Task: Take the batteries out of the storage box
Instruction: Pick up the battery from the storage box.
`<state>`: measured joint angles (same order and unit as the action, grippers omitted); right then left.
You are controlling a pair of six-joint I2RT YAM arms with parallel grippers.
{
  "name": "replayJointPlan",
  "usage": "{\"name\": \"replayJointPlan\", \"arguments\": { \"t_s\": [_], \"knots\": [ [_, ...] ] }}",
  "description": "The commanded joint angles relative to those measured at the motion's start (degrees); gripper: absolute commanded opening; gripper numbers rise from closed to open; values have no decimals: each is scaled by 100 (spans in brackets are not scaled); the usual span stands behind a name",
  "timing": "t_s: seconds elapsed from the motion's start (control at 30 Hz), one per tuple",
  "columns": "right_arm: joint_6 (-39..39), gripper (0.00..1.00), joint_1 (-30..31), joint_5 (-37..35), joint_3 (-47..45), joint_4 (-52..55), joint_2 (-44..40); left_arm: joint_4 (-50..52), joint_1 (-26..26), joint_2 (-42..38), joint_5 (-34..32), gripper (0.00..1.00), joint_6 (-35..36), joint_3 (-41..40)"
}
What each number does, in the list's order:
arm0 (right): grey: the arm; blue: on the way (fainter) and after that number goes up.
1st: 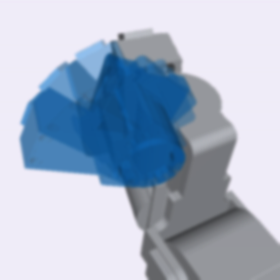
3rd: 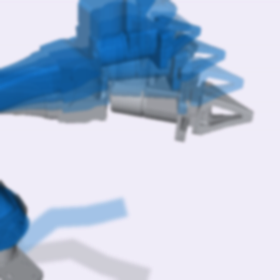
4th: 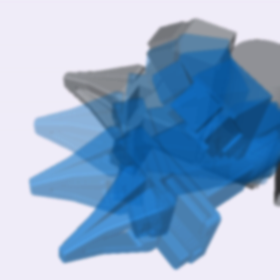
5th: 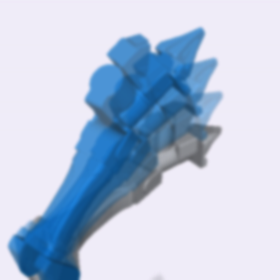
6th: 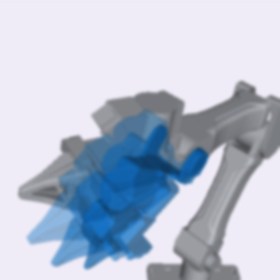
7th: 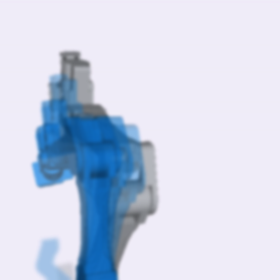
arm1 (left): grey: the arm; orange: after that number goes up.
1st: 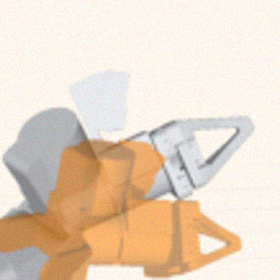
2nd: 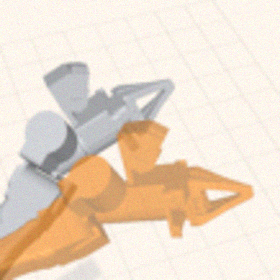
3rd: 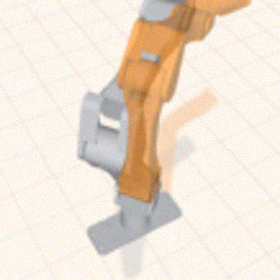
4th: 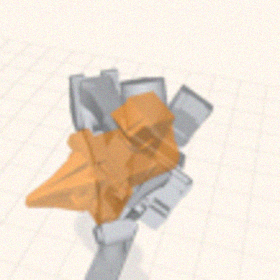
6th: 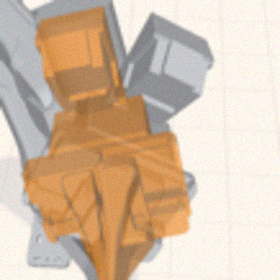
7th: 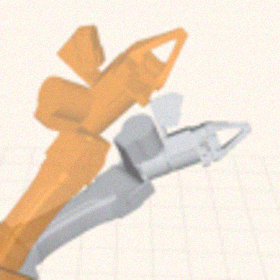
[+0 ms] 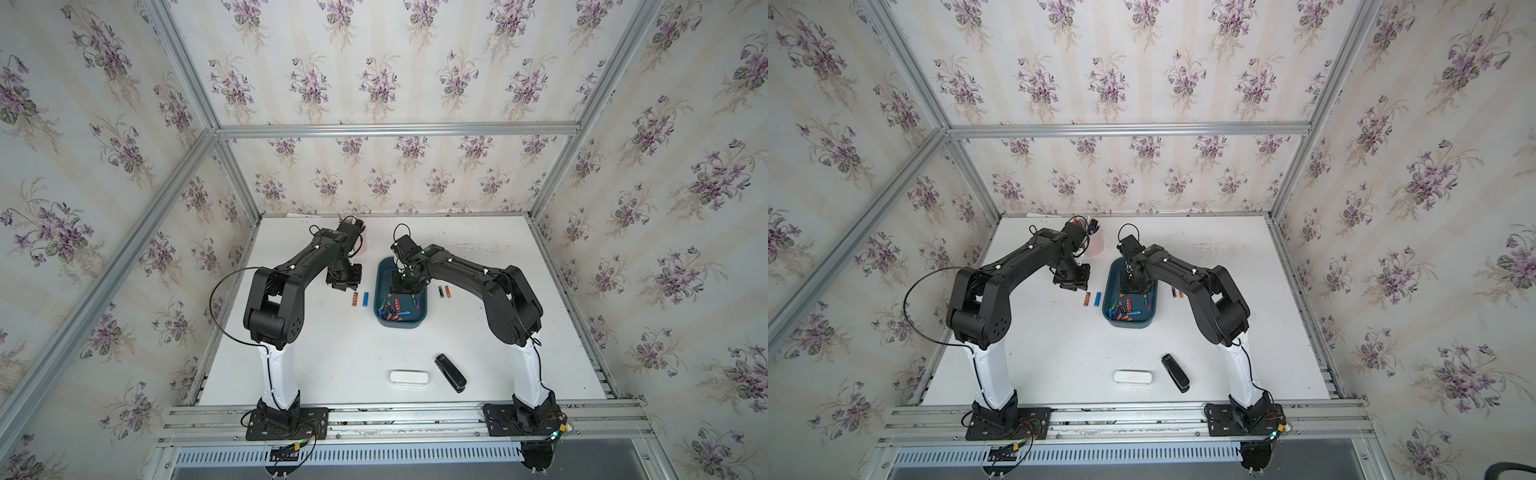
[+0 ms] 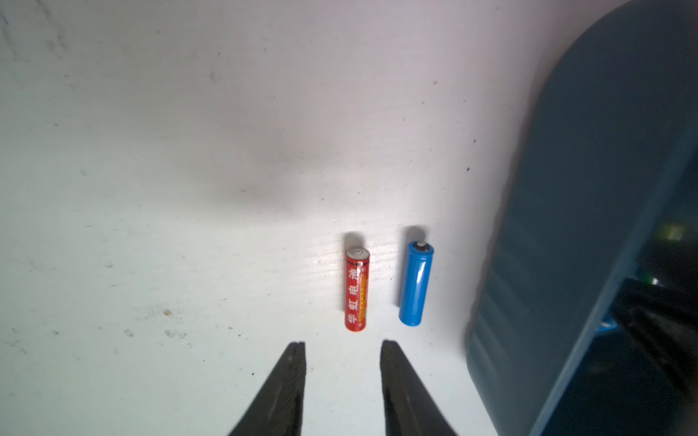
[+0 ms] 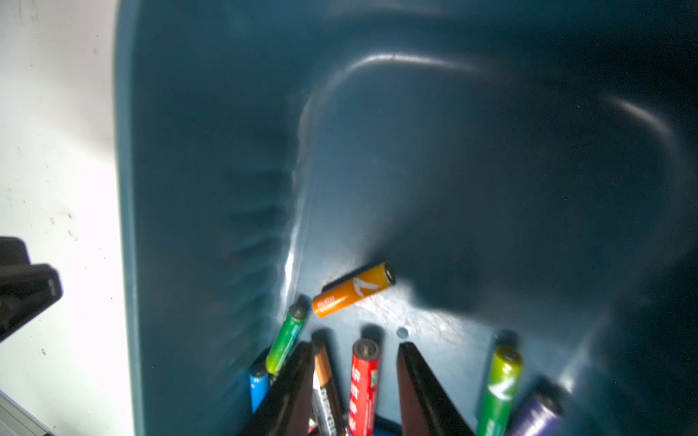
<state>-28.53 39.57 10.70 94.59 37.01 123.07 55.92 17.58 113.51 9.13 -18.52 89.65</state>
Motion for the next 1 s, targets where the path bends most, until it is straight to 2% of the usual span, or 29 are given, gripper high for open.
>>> {"name": "replayJointPlan", "arguments": {
  "t_s": [0.0, 0.27, 0.5, 0.83, 0.97],
  "knots": [
    [-47, 42, 7, 76, 88, -95, 106, 0, -1, -66, -8, 39, 42, -17],
    [-28, 41, 7, 89, 347, -112, 382, 24, -1, -119, -23, 39, 59, -20],
    [109, 39, 68, -195, 571, 172, 657, 11, -5, -174, -25, 39, 44, -44],
    [479, 29, 285, -1175, 971, 949, 1060, 20, -2, -224, -68, 39, 36, -20],
    [546, 25, 297, -1320, 983, 1045, 1091, 59, -2, -233, -103, 38, 44, 10]
  ]
}}
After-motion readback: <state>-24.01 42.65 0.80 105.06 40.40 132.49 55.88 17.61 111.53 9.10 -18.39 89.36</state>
